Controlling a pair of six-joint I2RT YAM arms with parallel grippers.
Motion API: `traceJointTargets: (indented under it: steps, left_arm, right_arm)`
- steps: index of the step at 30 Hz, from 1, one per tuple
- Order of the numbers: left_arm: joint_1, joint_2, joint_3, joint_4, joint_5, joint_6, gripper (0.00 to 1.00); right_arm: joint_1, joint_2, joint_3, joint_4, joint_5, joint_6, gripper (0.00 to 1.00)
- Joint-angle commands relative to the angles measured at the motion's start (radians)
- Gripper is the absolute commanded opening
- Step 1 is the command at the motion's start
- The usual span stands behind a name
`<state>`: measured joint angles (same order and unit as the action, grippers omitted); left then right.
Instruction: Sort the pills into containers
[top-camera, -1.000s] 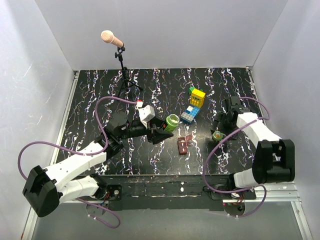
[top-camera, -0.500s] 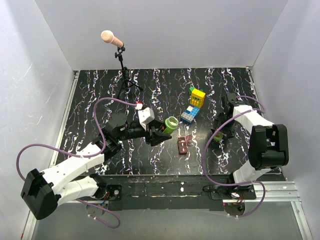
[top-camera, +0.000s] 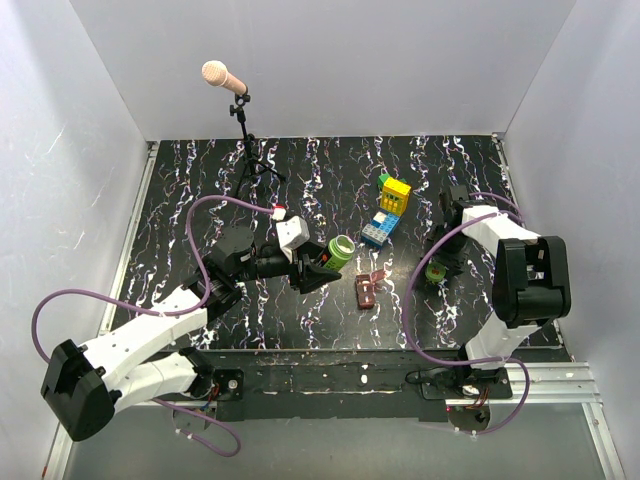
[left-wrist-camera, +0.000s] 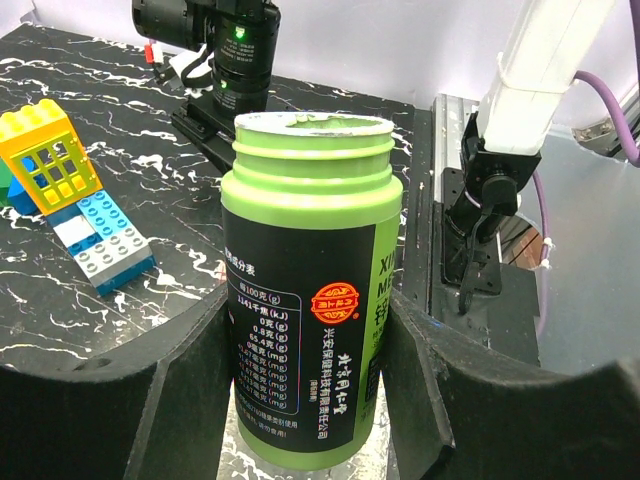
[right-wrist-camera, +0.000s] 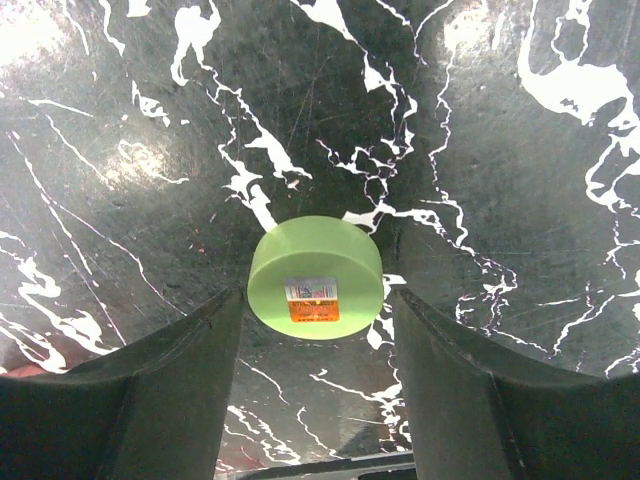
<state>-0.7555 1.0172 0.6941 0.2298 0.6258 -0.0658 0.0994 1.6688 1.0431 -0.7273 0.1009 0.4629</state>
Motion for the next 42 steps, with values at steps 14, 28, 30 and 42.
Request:
traceJointTargets:
  steps: [14, 28, 30, 42]
  left_arm:
    - [0.004, -0.046, 0.013, -0.033, -0.005, 0.026, 0.00]
    - [0.004, -0.077, 0.039, -0.144, -0.041, 0.058, 0.00]
    - [0.004, -0.081, 0.051, -0.162, -0.043, 0.061, 0.00]
    - [0.004, -0.120, 0.087, -0.306, -0.051, 0.103, 0.00]
  right_arm:
    - [0.000, 0.039, 0.037, 0.008, -0.033, -0.013, 0.44]
    - [0.002, -0.116, 0.089, -0.058, -0.084, -0.027, 0.37]
    - [0.003, -0.147, 0.106, -0.078, -0.093, -0.030, 0.37]
    - [0.026, -0.401, 0.143, -0.115, -0.269, -0.098, 0.36]
